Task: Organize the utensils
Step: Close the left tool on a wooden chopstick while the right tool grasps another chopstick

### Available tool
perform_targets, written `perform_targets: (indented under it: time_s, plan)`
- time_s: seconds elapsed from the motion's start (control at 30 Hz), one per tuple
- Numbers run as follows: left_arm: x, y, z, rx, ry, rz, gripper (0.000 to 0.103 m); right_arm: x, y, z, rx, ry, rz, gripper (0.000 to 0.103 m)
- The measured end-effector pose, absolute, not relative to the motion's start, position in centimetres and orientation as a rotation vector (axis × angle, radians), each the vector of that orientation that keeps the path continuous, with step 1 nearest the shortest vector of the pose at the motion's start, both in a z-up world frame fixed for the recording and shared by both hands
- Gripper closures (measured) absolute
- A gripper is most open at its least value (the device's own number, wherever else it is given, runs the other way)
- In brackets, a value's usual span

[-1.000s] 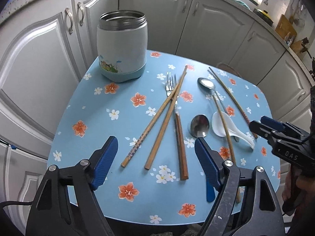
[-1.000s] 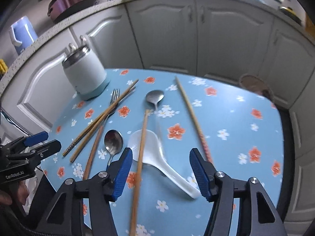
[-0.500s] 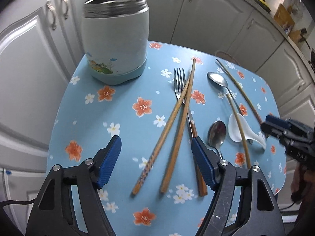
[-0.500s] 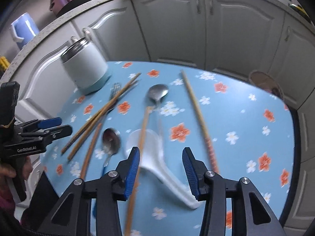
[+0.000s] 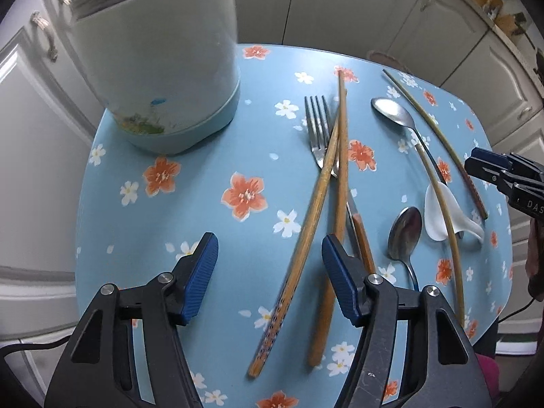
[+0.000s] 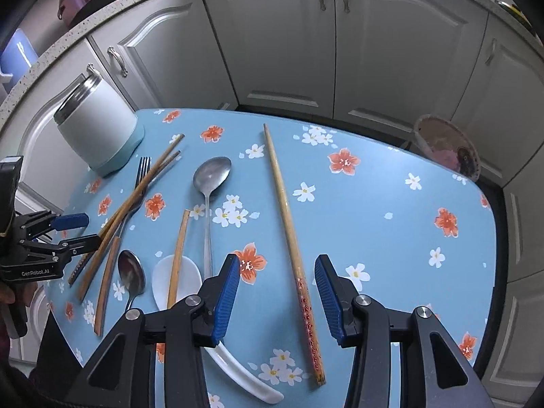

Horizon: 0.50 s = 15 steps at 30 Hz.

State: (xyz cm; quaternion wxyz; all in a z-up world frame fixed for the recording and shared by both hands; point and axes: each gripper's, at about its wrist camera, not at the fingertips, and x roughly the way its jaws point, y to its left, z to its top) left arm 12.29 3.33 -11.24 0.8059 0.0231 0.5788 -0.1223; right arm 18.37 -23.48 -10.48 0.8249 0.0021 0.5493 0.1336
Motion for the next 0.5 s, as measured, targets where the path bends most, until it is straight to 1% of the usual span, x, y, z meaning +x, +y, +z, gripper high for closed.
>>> perform_targets:
  time_s: [0.23,0.5]
  plan:
    - [13.5,1.1,-11.5,0.107,1.247,-0.277,0.040,19.8,-22.8,-11.4,-0.035,1.190,0.296,0.059]
    - [14.9,0.5,-11.3,0.115,1.271,-0.290,0.052,23.4,-21.1,-12.1,-0.127,1.230,0.307,0.059]
